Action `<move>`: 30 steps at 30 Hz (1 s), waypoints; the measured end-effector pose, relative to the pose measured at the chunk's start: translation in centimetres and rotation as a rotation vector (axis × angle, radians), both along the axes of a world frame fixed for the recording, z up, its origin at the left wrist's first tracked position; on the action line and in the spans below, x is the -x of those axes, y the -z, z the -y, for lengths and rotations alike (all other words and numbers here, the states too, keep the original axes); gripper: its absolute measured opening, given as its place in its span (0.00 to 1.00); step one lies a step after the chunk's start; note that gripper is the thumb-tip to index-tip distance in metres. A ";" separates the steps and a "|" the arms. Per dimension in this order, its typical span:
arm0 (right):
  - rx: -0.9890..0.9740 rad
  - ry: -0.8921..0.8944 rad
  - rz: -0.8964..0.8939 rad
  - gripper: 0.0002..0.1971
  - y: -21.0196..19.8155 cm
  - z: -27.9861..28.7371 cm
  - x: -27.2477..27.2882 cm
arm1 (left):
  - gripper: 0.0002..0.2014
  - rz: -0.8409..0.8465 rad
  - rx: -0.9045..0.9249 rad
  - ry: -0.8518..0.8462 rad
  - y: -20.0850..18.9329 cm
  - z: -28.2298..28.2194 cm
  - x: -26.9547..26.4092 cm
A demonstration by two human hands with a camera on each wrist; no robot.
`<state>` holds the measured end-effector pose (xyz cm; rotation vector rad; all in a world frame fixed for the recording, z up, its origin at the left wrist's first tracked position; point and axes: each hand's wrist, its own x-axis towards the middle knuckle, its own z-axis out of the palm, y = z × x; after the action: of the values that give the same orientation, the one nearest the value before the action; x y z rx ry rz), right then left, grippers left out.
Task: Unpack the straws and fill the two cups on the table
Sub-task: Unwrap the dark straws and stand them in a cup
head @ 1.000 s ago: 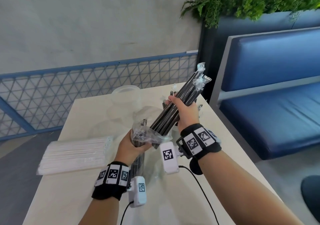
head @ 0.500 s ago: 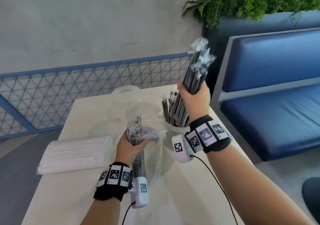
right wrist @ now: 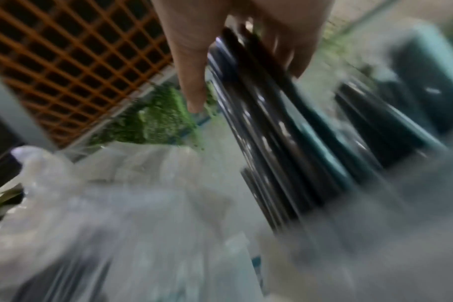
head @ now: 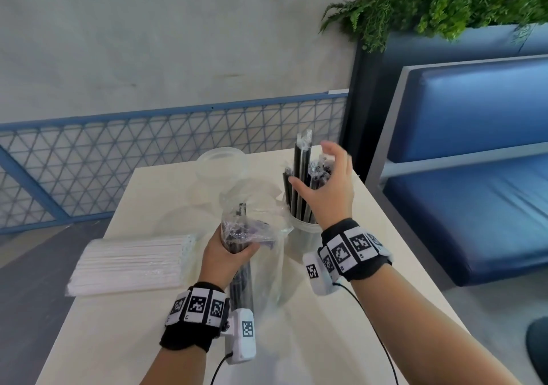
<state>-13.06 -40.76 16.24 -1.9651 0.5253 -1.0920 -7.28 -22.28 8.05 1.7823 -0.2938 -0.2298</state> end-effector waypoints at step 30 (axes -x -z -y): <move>0.384 -0.176 -0.449 0.14 1.5 1.2 -3.8 | 0.22 0.003 0.028 0.033 0.8 0.2 -0.2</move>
<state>-9.27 -41.92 14.73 -2.5636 0.3817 -0.6726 -7.08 -22.52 7.28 1.7516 -0.3270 -0.2454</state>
